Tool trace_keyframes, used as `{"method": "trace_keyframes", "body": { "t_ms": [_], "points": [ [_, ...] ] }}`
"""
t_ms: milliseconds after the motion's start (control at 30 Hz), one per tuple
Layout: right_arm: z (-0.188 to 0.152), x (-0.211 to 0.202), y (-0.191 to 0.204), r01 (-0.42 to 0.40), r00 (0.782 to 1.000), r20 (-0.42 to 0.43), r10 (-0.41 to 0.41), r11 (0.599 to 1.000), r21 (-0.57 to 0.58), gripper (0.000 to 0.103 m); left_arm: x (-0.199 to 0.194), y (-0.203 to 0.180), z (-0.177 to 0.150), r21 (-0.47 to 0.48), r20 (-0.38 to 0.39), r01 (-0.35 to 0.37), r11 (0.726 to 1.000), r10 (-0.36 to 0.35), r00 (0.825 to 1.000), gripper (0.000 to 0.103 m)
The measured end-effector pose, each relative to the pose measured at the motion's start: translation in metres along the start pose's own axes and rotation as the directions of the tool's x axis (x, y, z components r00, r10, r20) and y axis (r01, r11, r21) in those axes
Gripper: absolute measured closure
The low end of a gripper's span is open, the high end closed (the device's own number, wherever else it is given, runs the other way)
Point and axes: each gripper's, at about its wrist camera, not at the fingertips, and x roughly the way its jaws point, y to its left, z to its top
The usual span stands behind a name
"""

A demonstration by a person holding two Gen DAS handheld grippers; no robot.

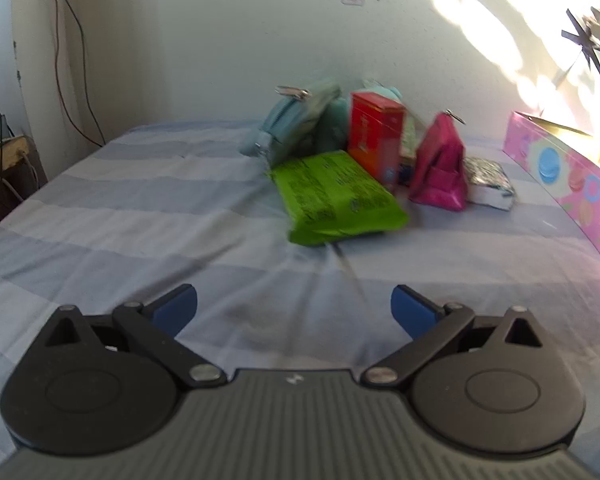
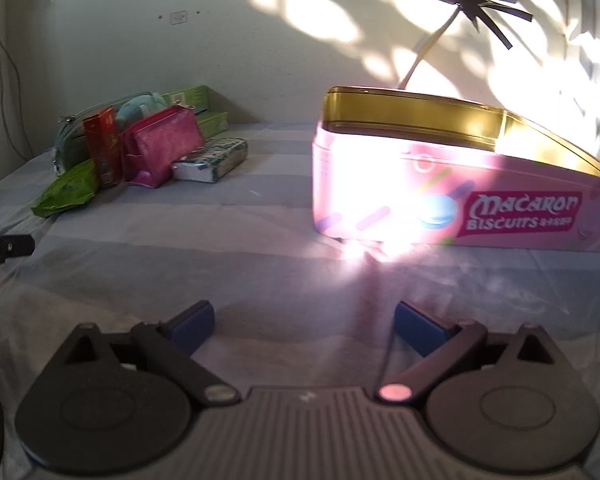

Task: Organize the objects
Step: 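Grasp the green snack packet with the left gripper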

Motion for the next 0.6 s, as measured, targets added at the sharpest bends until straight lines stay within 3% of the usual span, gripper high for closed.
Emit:
{"method": "trace_keyframes", "body": {
  "t_ms": [67,100,167,200,333,400,467,567,600],
  "points": [
    [0.007,0.004,0.013,-0.066,0.998,0.004,0.066,0.997,-0.037,0.023,0.005,0.014,0.009,0.000,0.058,-0.028,1.000,0.028,0.998,0.008],
    [0.014,0.008,0.025,-0.087,0.996,0.001,0.088,0.994,-0.072,0.039,0.010,0.020,0.016,-0.006,0.071,-0.031,1.000,0.031,0.997,0.010],
    [0.030,0.019,0.044,-0.183,0.983,-0.008,0.184,0.974,-0.130,0.069,0.020,0.030,0.028,-0.037,0.089,0.025,0.999,-0.022,0.996,0.014],
    [0.041,0.026,0.056,-0.250,0.968,-0.010,0.251,0.959,-0.134,0.073,0.026,0.033,0.034,-0.055,0.095,0.064,0.996,-0.058,0.994,0.015],
    [0.076,0.052,0.102,-0.346,0.935,0.009,0.355,0.918,-0.192,0.078,0.054,0.040,0.042,-0.129,0.056,0.185,0.974,-0.179,0.982,0.041],
    [0.087,0.066,0.126,-0.410,0.909,-0.024,0.417,0.880,-0.242,0.077,0.065,0.047,0.039,-0.185,0.019,0.274,0.944,-0.276,0.961,0.044],
    [0.092,0.081,0.143,-0.425,0.903,-0.051,0.427,0.868,-0.258,0.077,0.066,0.051,0.034,-0.225,0.023,0.340,0.913,-0.344,0.939,0.046],
    [0.095,0.102,0.157,-0.440,0.897,-0.075,0.436,0.860,-0.261,0.072,0.070,0.047,0.032,-0.222,0.018,0.382,0.897,-0.388,0.922,0.046],
    [0.094,0.108,0.159,-0.445,0.895,-0.086,0.439,0.858,-0.256,0.072,0.073,0.044,0.032,-0.215,-0.003,0.395,0.893,-0.405,0.915,0.051]
  ]
}}
